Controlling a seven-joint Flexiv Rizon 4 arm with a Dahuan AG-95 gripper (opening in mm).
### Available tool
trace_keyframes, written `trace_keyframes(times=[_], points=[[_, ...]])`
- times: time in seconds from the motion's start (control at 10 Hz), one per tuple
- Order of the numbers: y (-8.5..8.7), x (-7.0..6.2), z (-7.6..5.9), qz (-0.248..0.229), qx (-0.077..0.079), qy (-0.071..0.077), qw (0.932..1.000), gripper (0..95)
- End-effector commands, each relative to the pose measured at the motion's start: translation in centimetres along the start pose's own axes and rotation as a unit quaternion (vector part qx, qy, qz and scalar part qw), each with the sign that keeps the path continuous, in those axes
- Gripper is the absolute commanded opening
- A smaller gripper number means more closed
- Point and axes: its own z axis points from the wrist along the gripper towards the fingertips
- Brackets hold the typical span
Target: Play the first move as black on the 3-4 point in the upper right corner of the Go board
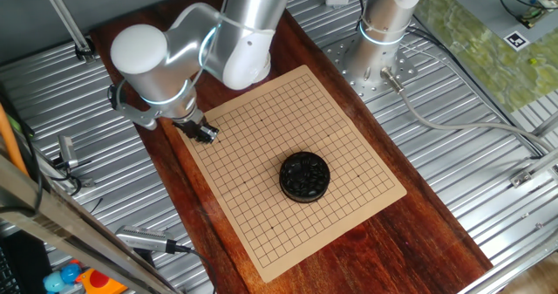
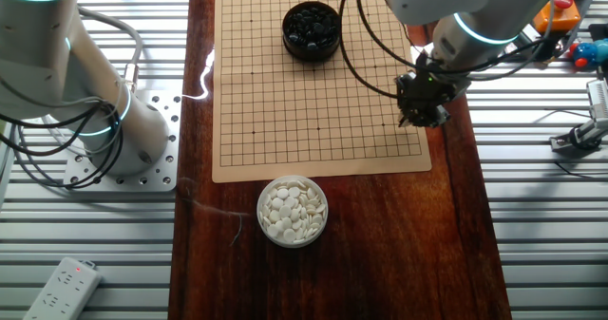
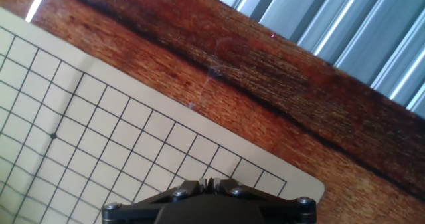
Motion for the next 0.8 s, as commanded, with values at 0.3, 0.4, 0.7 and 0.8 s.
trace_keyframes(times=[0.3,0.4,0.7,0.8], points=[[0.15,0.27,0.12,0.000,0.003,-0.001,1.0000,0.0],[0.15,0.28,0.13,0.000,0.004,-0.001,1.0000,0.0],[0.13,0.27,0.18,-0.001,0.008,-0.001,1.0000,0.0],[0.12,0.27,0.20,-0.001,0.008,-0.002,1.0000,0.0]])
